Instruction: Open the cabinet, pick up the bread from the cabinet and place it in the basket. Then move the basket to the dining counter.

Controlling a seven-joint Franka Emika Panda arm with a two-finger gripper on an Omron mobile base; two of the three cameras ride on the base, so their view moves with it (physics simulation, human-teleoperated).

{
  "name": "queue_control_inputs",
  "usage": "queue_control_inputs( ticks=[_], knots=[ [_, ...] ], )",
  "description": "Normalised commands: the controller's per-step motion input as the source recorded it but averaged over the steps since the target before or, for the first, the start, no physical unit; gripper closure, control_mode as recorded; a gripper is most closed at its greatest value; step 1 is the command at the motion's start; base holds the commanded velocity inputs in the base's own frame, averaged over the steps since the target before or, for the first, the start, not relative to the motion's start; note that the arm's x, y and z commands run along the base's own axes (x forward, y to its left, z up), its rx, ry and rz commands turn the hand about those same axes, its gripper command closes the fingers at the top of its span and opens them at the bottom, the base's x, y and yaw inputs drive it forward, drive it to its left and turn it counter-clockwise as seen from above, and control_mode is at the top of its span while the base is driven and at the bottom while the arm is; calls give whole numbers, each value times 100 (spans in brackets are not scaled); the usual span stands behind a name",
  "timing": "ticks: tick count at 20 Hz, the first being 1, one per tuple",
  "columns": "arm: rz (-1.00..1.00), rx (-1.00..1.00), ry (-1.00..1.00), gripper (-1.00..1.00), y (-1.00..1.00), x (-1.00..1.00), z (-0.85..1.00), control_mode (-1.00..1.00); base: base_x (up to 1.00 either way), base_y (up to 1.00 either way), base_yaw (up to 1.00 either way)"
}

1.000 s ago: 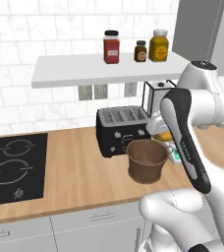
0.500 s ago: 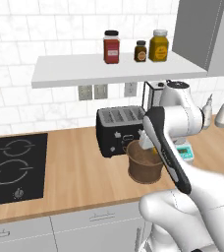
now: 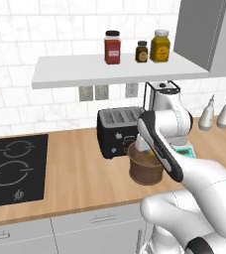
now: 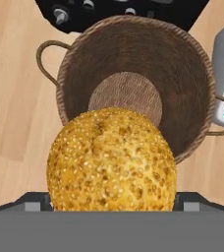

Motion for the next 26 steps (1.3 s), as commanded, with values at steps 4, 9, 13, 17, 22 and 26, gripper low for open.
queue_control_inputs(
  ticks=[4, 9, 13, 17, 22, 26],
  knots=[
    [0, 0, 0, 100, -14, 39, -31, -100, 0, 0, 0],
    [0, 0, 0, 100, -3, 41, -32, -100, 0, 0, 0],
    [0, 0, 0, 100, 0, 15, -31, -100, 0, 0, 0],
    [0, 0, 1, 100, 0, 0, -36, -100, 0, 0, 0],
    [0, 0, 0, 100, 0, 0, -31, -100, 0, 0, 0],
    [0, 0, 0, 100, 0, 0, -20, -100, 0, 0, 0]
  ],
)
